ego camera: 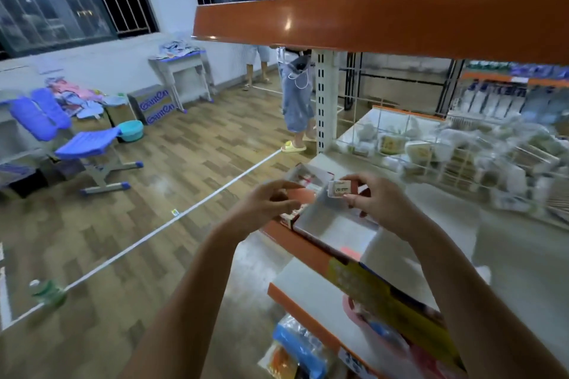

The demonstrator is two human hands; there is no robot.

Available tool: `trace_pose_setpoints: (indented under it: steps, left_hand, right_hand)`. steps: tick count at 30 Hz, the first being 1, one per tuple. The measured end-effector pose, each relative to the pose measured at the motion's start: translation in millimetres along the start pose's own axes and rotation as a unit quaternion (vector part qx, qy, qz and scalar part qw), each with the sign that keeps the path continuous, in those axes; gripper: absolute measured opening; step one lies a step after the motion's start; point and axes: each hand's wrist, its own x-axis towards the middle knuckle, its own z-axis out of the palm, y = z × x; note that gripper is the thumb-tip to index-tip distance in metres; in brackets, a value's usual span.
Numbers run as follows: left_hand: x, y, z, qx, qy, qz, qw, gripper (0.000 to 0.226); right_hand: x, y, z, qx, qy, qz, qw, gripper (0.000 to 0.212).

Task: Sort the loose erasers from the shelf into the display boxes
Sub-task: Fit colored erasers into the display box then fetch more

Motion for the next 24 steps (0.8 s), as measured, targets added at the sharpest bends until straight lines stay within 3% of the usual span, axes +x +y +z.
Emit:
trace_pose_setpoints:
  steps: [8,15,24]
  left_hand:
    - [85.3,-19.1,-47.8,0.006,-0.048,-0.012,0.999,0.028]
    - [155.8,-39.4,-62.0,0.066,-0.122,0.005,0.99,0.033]
    - [194.4,-65.8,-69.1,0.015,-0.226,0.021,0.974,0.028]
  right_hand:
    - [87.0,0.6,20.9,-0.188,-0.025,0.061,0.98,0.021]
    - [122.7,3.6,35.6,-0.266,-0.013,0.146,0.953,0.023]
    - [133.5,19.8,76.8,-0.343,0.072,0.197,0.916,0.029]
